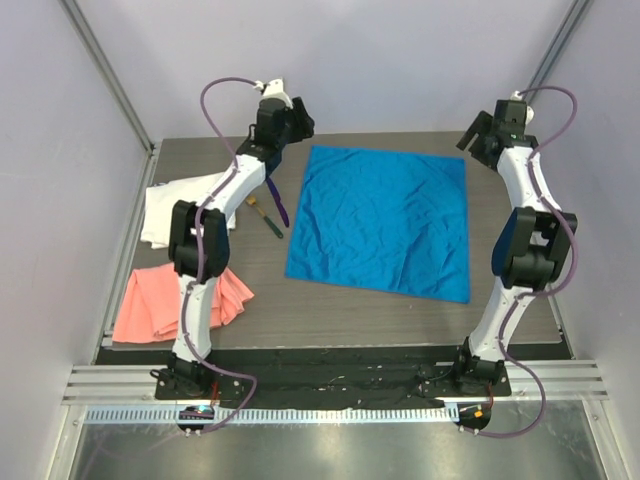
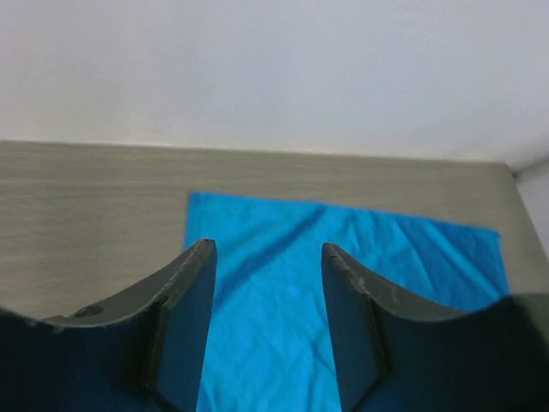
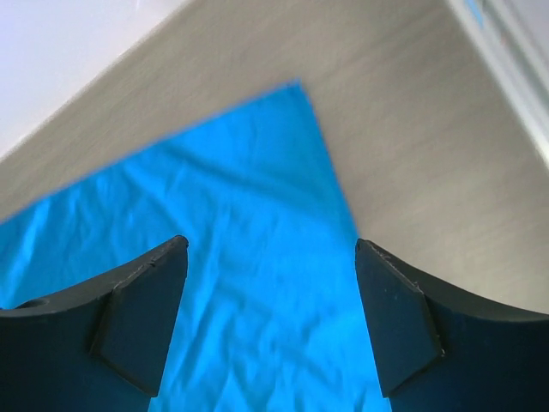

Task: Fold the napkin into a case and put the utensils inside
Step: Pick up the flattened napkin from the center of the board.

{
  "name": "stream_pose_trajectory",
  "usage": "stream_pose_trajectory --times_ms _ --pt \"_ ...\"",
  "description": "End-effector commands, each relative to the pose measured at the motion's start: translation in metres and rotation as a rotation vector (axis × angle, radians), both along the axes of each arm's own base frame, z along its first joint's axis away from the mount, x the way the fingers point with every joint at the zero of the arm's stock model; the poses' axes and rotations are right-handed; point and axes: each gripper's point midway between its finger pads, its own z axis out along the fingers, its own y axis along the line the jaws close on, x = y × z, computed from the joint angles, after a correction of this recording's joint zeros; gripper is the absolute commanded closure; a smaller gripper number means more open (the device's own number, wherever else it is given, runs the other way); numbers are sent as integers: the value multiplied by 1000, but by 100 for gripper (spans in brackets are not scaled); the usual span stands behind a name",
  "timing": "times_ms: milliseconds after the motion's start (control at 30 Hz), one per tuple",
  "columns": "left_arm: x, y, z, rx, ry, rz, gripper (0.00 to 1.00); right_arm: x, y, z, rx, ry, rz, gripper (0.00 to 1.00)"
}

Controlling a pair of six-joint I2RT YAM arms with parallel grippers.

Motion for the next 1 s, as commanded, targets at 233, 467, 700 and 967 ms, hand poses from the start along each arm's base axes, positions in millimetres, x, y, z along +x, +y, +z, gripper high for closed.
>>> stream_pose_trajectory --times_ms 233,467,700,967 --pt "-166 -45 -38 21 419 -177 47 -149 68 -26 140 222 2 0" --pt "-257 -8 -70 69 582 -149 47 -223 69 -85 169 348 -27 18" --pt "-314 14 -83 55 647 -188 46 -226 62 -114 153 351 -28 45" --pt "-324 26 -135 102 815 -86 52 -229 19 -129 22 418 -129 45"
